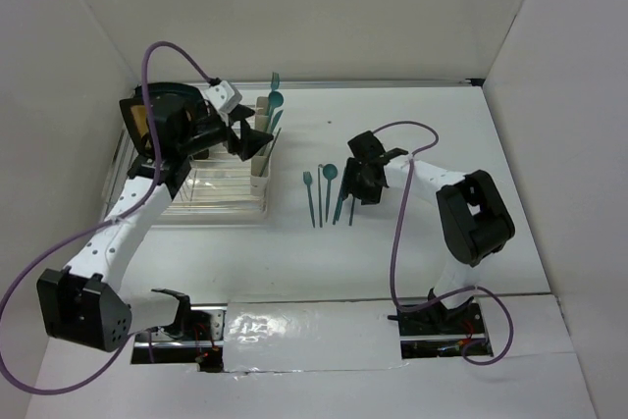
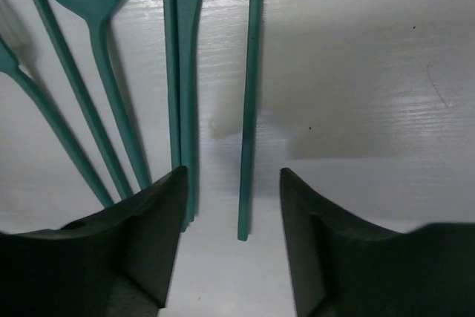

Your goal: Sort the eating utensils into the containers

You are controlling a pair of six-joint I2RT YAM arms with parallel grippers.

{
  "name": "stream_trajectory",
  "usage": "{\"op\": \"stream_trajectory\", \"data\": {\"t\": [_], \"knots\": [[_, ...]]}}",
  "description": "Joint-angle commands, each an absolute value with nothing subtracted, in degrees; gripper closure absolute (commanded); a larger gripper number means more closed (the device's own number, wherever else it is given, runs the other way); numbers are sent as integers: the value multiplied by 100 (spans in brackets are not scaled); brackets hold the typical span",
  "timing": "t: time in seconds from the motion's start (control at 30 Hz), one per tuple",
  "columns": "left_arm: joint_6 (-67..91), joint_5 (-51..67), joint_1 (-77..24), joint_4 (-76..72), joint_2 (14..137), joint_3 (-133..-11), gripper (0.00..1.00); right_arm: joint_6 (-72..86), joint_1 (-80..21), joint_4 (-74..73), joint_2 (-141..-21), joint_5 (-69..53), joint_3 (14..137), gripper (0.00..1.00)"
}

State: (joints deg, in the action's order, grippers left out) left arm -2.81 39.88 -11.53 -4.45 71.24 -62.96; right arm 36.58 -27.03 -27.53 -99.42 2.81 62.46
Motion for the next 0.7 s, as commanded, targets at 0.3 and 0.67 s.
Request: {"op": "stream_trajectory", "data": {"t": [0.3, 0.67], "knots": [[-510, 3604, -932, -44, 5977, -6354, 4, 3902, -2997, -2892, -10494, 1107, 6214, 65], [-440, 3656, -949, 334, 5968, -6486, 1, 4017, -3304, -3471, -11092, 1758, 6231, 100]]}}
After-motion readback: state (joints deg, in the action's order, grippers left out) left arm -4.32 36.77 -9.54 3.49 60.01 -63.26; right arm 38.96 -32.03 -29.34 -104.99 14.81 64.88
